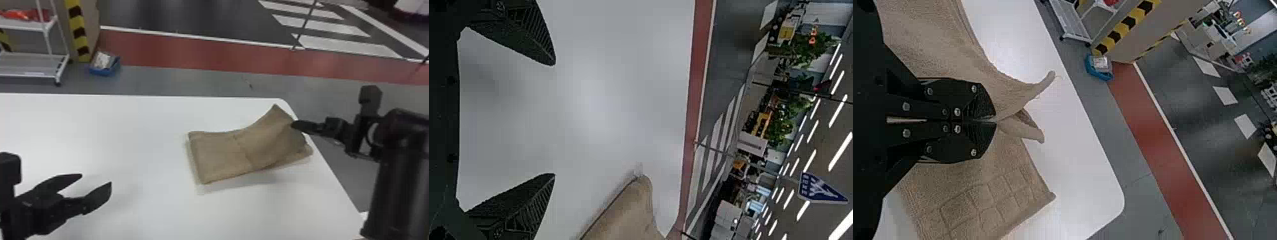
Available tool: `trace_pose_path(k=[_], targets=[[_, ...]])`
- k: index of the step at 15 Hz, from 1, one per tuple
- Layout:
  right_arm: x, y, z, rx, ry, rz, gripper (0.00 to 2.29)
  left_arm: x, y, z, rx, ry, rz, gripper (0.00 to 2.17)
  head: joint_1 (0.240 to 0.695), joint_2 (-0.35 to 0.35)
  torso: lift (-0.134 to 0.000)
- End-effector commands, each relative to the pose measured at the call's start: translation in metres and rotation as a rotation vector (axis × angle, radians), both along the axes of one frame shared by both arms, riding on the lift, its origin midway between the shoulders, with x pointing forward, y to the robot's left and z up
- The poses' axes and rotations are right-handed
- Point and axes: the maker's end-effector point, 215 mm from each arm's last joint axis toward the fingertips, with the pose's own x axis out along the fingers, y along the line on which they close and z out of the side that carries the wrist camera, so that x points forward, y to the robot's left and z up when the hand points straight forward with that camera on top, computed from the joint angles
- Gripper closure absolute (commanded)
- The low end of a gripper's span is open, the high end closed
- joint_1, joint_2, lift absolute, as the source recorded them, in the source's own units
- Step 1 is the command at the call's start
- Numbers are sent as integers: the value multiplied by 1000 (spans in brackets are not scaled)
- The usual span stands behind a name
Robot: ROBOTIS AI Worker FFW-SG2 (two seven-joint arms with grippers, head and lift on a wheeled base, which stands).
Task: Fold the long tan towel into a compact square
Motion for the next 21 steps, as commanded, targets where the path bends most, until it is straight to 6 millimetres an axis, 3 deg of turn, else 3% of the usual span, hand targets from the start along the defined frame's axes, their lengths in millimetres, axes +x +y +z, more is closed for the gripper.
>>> trace_pose_path(k=[1,3,6,7,9,11,13,15,18,20,21], targets=[[1,-11,-22,-54,19,0,1146,0,-7,0,-4,0,-10,90,695,-280,-124],[5,-8,-36,-74,46,13,1146,-1,-4,-1,-3,1,-5,90,695,-298,-124],[9,6,-33,-79,47,39,1146,-2,1,-3,-1,6,2,90,695,-294,-124],[11,3,-18,-71,27,26,1146,-4,2,-3,-3,7,2,90,695,-287,-124],[1,-25,13,-31,26,-51,1146,-4,8,-4,-2,10,12,90,695,-280,-124],[-1,-31,8,-80,36,-41,1146,-2,6,-3,-8,2,9,90,695,-293,-124],[1,-36,-19,-112,59,-29,1146,-3,-2,-3,-9,2,-5,90,695,-307,-124],[10,-34,-32,-142,56,0,1146,-4,-1,-6,-7,7,-2,90,695,-320,-124],[16,-28,-29,-146,49,13,1146,-4,2,-5,-3,5,4,90,695,-318,-124],[23,-33,4,-116,-1,-4,1146,-4,3,-6,2,6,5,90,695,-308,-124],[19,-50,20,-100,0,-36,1146,-3,3,-5,3,5,8,90,695,-305,-124]])
